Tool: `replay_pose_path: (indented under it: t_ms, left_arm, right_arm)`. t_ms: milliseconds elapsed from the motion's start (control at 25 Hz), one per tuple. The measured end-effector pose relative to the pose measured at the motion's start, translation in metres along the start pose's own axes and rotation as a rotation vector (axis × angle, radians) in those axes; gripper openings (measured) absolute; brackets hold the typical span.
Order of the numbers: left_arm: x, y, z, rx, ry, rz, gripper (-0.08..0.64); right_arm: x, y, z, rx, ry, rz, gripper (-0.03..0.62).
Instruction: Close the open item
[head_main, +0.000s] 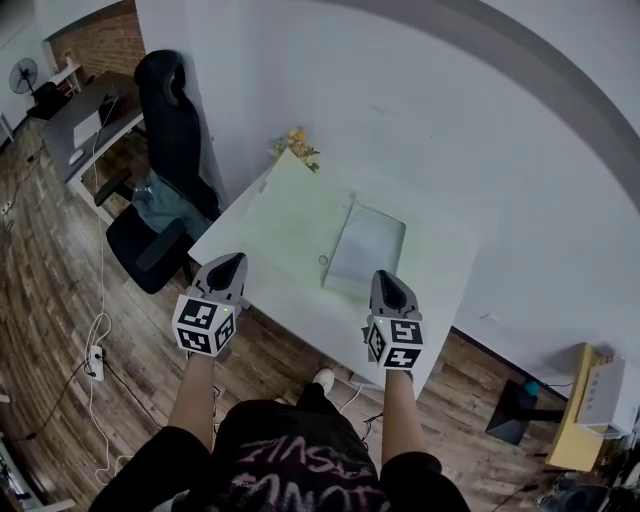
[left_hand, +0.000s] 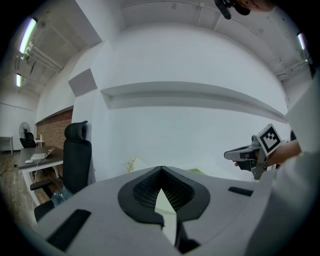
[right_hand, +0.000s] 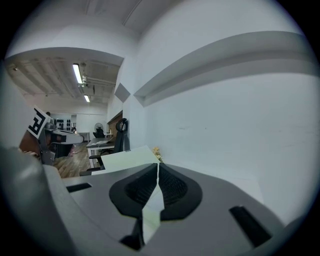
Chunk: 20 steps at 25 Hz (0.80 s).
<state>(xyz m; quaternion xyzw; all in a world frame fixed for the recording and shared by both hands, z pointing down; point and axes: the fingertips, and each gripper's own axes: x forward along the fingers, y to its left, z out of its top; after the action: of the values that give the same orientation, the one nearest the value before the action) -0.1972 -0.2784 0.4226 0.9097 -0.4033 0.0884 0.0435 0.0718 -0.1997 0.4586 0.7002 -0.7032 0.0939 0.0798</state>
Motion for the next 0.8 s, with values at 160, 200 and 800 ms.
replay_pose_path:
  t_ms: [160,200,800]
  left_arm:
    - [0.028,0.005,0.001,0.002,0.013,0.023,0.014]
    - [0.035,0.006,0.001,0.002,0.017,0.031,0.014]
    - [0.077,0.024,0.015,0.040,0.054,0.151,0.014]
  right_arm:
    - [0.030,-0.016,0.001,0.012,0.003,0.026,0.026]
    - [0.037,-0.020,0.002,0.015,0.003,0.034,0.026]
    - [0.102,-0.046,0.018,0.000,0.009,0.145,0.026]
